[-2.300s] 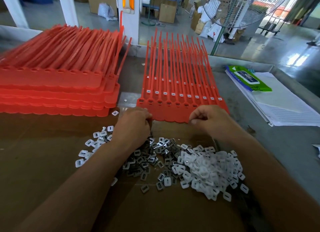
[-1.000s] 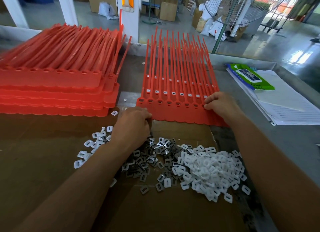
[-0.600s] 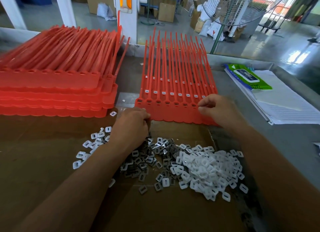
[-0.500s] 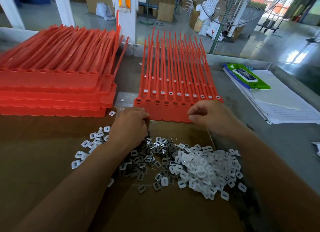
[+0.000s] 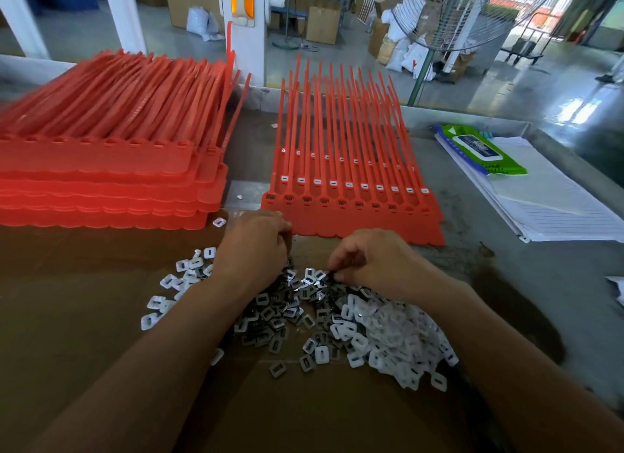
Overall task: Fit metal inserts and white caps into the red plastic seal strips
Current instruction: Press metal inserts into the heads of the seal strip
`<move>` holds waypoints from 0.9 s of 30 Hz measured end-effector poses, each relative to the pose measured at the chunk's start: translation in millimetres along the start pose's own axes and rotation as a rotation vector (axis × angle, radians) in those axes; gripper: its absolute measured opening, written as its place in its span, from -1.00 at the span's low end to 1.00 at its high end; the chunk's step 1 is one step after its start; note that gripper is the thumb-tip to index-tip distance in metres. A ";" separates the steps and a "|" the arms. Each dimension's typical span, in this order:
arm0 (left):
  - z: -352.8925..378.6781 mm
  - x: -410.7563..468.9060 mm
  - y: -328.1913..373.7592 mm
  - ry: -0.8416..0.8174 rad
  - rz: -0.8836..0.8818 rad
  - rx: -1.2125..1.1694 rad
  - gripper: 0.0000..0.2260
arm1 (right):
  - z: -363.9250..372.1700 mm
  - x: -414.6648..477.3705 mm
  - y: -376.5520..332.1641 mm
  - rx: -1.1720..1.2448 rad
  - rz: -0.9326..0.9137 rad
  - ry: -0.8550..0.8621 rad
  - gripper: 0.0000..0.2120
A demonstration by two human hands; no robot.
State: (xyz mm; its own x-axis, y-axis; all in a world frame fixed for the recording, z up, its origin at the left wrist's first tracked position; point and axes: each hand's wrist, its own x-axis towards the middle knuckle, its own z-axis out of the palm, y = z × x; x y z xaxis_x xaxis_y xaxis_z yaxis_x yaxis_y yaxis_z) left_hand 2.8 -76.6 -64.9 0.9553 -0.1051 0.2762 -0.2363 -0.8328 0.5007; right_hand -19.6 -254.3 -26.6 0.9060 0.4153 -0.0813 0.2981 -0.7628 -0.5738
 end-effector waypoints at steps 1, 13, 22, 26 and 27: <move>0.0 0.0 -0.2 0.001 0.000 -0.001 -0.68 | 0.2 0.3 0.5 0.003 0.006 0.004 -0.73; -1.7 -0.2 0.6 -0.007 0.002 0.001 -0.68 | -11.2 -4.6 10.1 0.072 0.045 0.081 -0.74; -1.6 0.3 1.4 -0.008 0.004 0.001 -0.68 | -40.0 3.0 43.4 0.138 0.208 0.387 -0.77; -1.4 -0.2 1.1 -0.002 0.004 -0.015 -0.69 | -52.7 16.4 72.1 0.113 0.335 0.500 -0.83; -1.3 -0.3 1.0 0.001 0.002 -0.019 -0.69 | -54.6 19.8 78.2 0.120 0.354 0.530 -0.83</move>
State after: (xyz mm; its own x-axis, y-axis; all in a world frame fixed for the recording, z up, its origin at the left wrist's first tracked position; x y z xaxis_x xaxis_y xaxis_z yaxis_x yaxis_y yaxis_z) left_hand 2.1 -76.6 -63.4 0.9546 -0.1060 0.2784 -0.2416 -0.8221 0.5156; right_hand 38.0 -332.8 -28.6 0.9780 -0.1757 0.1127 -0.0542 -0.7350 -0.6759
